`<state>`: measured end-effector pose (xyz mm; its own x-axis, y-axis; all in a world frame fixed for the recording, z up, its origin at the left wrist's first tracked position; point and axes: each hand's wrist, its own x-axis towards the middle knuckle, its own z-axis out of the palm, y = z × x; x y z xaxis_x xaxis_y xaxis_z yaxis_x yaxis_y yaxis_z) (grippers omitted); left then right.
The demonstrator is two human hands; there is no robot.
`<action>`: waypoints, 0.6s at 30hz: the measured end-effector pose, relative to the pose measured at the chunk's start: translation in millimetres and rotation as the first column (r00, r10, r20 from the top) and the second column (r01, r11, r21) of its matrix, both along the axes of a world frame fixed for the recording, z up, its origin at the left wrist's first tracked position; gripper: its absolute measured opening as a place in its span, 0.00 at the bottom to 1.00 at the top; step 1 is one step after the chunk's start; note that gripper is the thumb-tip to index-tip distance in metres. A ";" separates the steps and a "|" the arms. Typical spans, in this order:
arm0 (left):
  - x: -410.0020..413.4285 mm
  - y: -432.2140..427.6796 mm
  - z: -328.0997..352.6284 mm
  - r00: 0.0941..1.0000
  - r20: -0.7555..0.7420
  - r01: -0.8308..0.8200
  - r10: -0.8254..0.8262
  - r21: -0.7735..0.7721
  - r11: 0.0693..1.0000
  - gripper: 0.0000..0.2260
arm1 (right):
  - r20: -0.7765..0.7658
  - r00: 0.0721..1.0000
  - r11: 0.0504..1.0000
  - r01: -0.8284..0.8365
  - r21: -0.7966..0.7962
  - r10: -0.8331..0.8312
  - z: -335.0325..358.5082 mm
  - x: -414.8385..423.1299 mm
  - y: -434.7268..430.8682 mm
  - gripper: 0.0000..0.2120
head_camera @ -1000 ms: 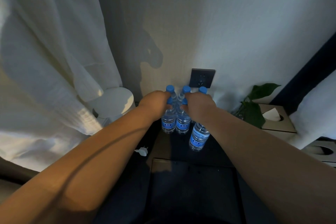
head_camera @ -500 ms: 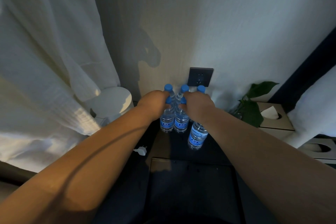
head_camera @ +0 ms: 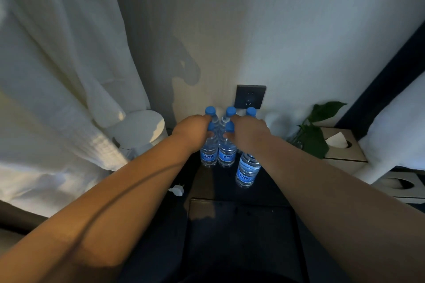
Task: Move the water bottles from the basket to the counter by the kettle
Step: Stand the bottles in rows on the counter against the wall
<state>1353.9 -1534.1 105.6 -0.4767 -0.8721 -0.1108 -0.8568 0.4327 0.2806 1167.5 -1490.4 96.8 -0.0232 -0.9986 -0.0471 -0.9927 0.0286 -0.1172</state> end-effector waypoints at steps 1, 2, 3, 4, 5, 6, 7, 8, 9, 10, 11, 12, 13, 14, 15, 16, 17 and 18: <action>0.3 0.8 -0.6 1.000 0.004 -0.001 0.002 -0.004 1.000 0.14 | 0.025 1.000 1.000 0.002 -0.028 -0.001 -1.5 -0.6 4.2 0.24; 0.8 1.9 -0.9 1.000 0.012 -0.003 0.003 -0.009 1.000 0.14 | 0.056 0.998 0.999 0.009 -0.050 -0.006 -2.7 -1.8 8.9 0.25; 1.3 3.2 -1.1 1.000 0.025 -0.005 0.005 -0.016 1.000 0.14 | 0.082 0.997 0.998 0.020 -0.064 -0.015 -3.6 -4.1 13.8 0.25; 2.0 4.9 -1.2 0.999 0.038 -0.007 0.008 -0.031 1.000 0.15 | 0.088 0.996 0.997 0.028 -0.069 -0.022 -4.2 -6.8 18.5 0.24; 2.8 6.9 -1.7 0.999 0.050 -0.009 0.012 -0.055 0.998 0.17 | 0.065 0.998 0.997 0.032 -0.064 -0.028 -4.5 -9.9 23.1 0.23; 3.7 8.9 -2.2 0.998 0.059 -0.009 0.015 -0.092 0.996 0.20 | 0.021 0.999 0.998 0.032 -0.053 -0.031 -4.5 -13.2 27.9 0.21; 4.4 11.1 -2.6 0.998 0.064 -0.007 0.016 -0.137 0.991 0.22 | -0.027 0.999 0.998 0.032 -0.045 -0.033 -4.1 -16.4 32.8 0.22; 4.4 13.2 -2.6 0.998 0.064 -0.001 0.013 -0.185 0.983 0.24 | -0.067 0.997 0.999 0.029 -0.039 -0.032 -3.7 -19.5 37.8 0.22; 3.5 15.5 -2.0 0.998 0.061 0.015 -0.001 -0.230 0.973 0.25 | -0.091 0.995 0.999 0.027 -0.031 -0.029 -2.8 -22.4 42.8 0.24; 1.6 17.7 -1.1 0.998 0.059 0.042 -0.027 -0.265 0.963 0.26 | -0.102 0.994 1.000 0.026 -0.016 -0.027 -1.7 -25.5 47.4 0.24; -1.2 20.3 0.0 0.996 0.061 0.078 -0.062 -0.287 0.955 0.26 | -0.107 0.994 1.000 0.026 0.004 -0.025 -0.2 -28.5 51.2 0.25; -4.4 23.2 1.1 0.993 0.068 0.116 -0.100 -0.298 0.947 0.26 | -0.109 0.994 0.999 0.024 0.028 -0.021 1.5 -31.1 54.2 0.26; -8.2 26.7 1.8 0.988 0.080 0.151 -0.133 -0.300 0.942 0.26 | -0.109 0.994 0.998 0.020 0.055 -0.014 3.8 -33.4 56.6 0.26; -12.1 30.9 2.0 0.983 0.097 0.179 -0.157 -0.295 0.939 0.27 | -0.108 0.994 0.996 0.016 0.085 -0.007 6.0 -35.0 58.4 0.24; -15.9 35.6 1.4 0.978 0.113 0.199 -0.173 -0.286 0.937 0.27 | -0.104 0.995 0.994 0.014 0.110 -0.002 7.9 -36.0 59.9 0.22; -19.0 40.1 -0.2 0.975 0.128 0.211 -0.181 -0.278 0.937 0.28 | -0.097 0.995 0.993 0.016 0.119 -0.004 9.3 -36.3 60.8 0.20; -21.4 44.2 -2.4 0.973 0.142 0.214 -0.181 -0.273 0.938 0.29 | -0.091 0.996 0.994 0.020 0.110 -0.010 10.5 -35.8 61.6 0.18; -23.0 47.7 -4.3 0.973 0.154 0.209 -0.173 -0.269 0.940 0.30 | -0.088 0.996 0.995 0.023 0.092 -0.015 11.4 -35.0 62.0 0.17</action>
<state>1330.8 -1486.3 101.3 -0.6354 -0.7702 0.0556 -0.7706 0.6370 0.0187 1132.5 -1428.4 108.2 -0.0503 -0.9893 -0.1369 -0.9982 0.0544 -0.0267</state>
